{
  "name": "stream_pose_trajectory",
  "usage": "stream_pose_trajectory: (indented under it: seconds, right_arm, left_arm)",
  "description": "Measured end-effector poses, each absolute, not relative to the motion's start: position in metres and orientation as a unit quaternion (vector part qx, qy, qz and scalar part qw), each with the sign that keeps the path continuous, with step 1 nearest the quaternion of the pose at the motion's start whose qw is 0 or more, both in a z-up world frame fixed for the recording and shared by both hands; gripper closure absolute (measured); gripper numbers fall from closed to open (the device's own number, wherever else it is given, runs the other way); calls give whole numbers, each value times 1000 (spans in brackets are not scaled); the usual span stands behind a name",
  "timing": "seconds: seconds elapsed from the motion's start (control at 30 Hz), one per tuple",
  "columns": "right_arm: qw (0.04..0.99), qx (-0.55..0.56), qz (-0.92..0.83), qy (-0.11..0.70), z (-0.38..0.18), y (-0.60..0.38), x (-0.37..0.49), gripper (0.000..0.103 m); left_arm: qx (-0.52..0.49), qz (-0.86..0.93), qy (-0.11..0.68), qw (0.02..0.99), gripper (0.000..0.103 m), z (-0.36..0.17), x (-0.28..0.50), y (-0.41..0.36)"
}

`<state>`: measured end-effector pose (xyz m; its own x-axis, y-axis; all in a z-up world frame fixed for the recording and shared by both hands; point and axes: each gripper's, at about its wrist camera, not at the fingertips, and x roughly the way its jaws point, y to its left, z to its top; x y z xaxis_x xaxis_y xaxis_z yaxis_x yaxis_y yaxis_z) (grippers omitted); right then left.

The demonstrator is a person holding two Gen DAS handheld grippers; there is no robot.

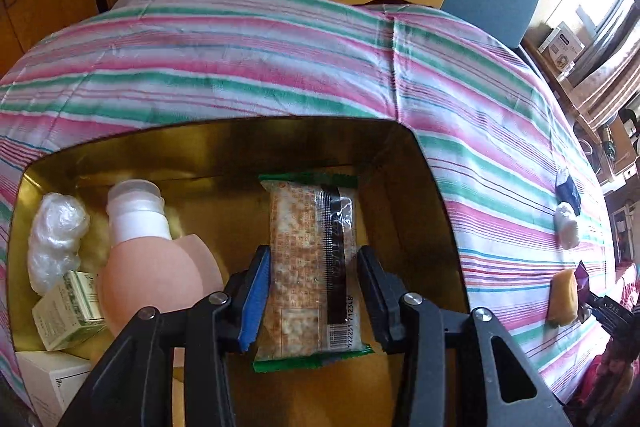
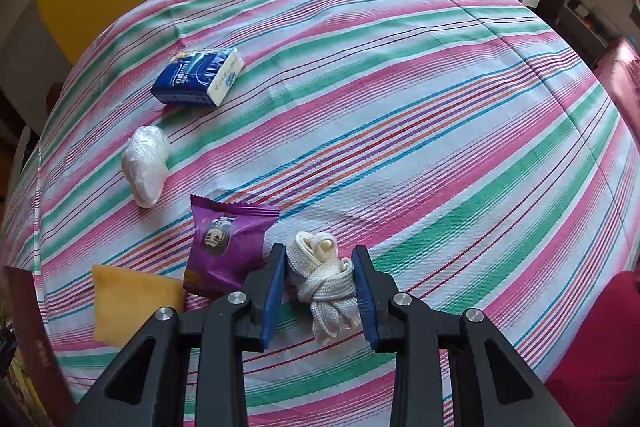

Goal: Organize objects
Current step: 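Carry the cracker bar into the tray and open the left gripper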

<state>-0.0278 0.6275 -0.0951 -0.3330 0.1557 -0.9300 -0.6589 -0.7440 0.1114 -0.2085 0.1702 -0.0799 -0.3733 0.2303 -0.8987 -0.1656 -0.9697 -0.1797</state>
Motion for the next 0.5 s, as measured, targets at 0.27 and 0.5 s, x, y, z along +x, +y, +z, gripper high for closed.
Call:
stream_pose_trajectory:
  seconds: [0.27, 0.5]
  right_arm:
    - [263, -518, 780, 233, -95, 625, -29, 70]
    - [265, -520, 782, 219, -94, 621, -29, 70]
  left_arm:
    - [-463, 875, 13, 139, 59, -22, -151, 149]
    - [-429, 893, 38, 132, 59, -7, -88, 120]
